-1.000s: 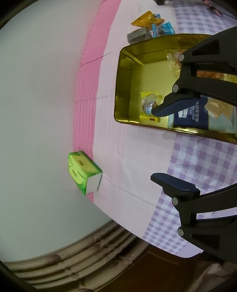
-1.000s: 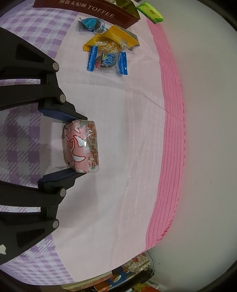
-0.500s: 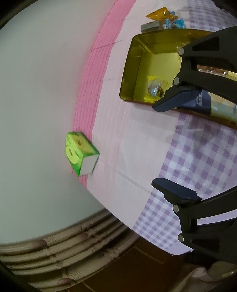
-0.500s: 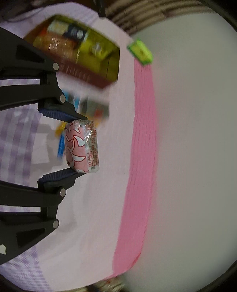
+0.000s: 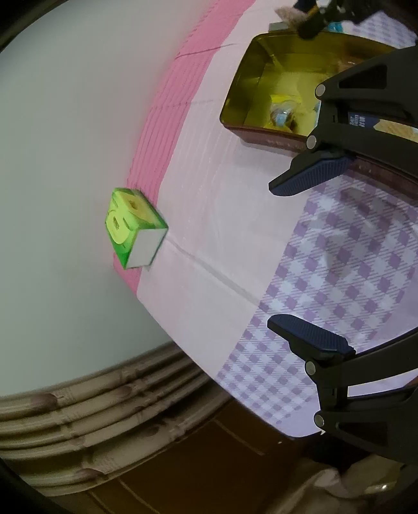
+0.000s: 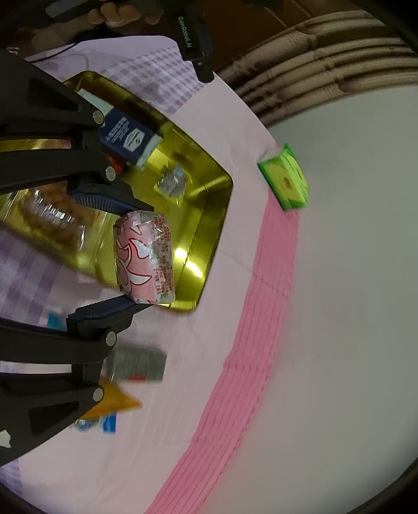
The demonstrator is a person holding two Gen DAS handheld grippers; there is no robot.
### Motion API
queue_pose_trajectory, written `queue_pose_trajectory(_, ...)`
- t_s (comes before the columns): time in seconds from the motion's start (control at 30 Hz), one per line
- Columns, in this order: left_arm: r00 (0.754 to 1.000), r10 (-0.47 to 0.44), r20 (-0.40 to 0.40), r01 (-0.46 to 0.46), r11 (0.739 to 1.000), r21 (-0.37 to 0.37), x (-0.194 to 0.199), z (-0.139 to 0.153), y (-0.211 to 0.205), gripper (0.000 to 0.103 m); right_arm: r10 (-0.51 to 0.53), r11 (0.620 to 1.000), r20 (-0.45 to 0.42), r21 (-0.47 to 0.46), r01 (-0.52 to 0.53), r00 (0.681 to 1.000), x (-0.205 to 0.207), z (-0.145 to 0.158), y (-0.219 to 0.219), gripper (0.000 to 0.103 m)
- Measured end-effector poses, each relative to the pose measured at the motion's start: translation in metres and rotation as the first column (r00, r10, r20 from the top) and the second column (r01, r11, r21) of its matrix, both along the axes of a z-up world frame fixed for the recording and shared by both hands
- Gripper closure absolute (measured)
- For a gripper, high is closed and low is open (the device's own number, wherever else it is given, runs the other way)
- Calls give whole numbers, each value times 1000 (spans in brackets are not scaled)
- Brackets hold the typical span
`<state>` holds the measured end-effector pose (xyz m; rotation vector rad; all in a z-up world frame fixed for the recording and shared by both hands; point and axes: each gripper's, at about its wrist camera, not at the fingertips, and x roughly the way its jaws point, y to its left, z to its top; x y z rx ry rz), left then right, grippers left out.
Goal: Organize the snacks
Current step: 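Carry the pink wrapped snack into the tin and open the right gripper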
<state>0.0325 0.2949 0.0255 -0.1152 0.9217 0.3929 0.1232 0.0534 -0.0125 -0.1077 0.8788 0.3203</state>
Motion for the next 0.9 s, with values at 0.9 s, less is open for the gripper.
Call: queue_pose_trajectory(0.9,1000,-11,-21,11,1000,-22,4,-5,-2,26,8,993,-155,-118,-27,988,39,-48,38,58)
